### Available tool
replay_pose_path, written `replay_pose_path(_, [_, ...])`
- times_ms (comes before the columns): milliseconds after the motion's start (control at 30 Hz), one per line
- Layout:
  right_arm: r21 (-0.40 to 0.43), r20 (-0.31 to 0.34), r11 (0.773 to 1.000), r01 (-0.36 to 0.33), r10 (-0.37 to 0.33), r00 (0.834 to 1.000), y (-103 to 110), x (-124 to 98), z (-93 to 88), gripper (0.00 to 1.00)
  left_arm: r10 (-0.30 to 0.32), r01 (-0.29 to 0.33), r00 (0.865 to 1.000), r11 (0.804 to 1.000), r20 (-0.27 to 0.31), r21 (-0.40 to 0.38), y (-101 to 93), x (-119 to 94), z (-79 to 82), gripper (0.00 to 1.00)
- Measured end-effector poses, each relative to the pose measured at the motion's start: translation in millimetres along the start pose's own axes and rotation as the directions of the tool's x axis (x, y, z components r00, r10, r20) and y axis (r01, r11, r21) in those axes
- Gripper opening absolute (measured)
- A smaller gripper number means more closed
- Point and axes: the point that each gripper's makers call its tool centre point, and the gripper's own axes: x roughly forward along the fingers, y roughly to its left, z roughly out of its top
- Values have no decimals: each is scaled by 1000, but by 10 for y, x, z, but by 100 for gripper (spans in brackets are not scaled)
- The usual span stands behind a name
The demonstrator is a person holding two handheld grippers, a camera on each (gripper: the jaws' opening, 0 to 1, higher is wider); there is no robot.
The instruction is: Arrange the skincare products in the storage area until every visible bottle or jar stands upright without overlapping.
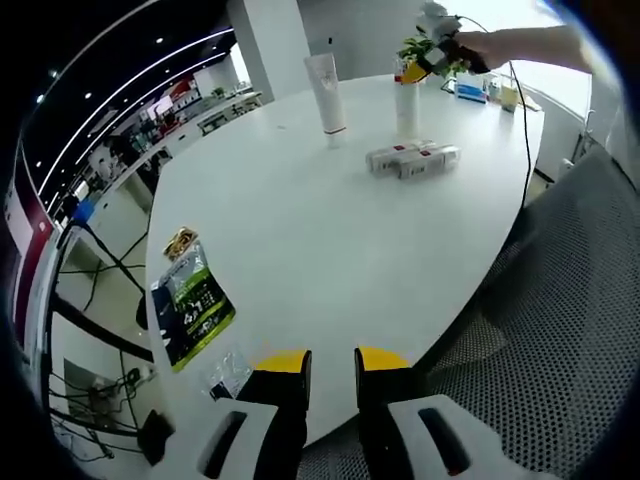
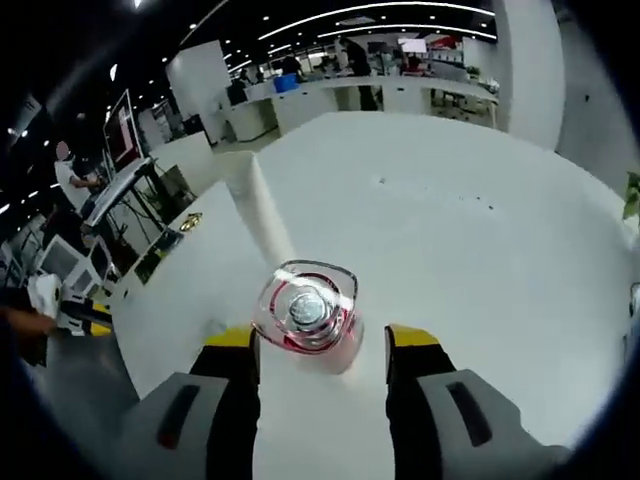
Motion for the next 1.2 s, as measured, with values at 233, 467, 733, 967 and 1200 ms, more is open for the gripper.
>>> replay_pose_path(233, [-87, 4, 996, 13, -13, 1000, 75, -32, 63, 31, 1, -1, 1000, 1000, 6, -4, 5, -8, 9, 18])
replay_pose_path(467, [-193, -33, 980, -44, 38, 999, 69, -18, 56, 29, 2, -1, 1000, 1000, 12, -5, 3, -17, 20, 18])
replay_pose_path(733, [-310, -87, 942, -125, 103, 991, 43, -18, 49, 27, -11, 11, 1000, 1000, 17, -6, -20, -14, 27, 18])
replay_pose_path(967, [-367, -107, 908, -203, 176, 979, 64, -27, 44, 27, -11, 11, 1000, 1000, 10, 4, -24, -13, 18, 18])
replay_pose_path(1200, [-459, -164, 841, -286, 236, 958, 88, -29, 27, 27, -16, 16, 1000, 1000, 5, 12, -41, -11, 11, 18])
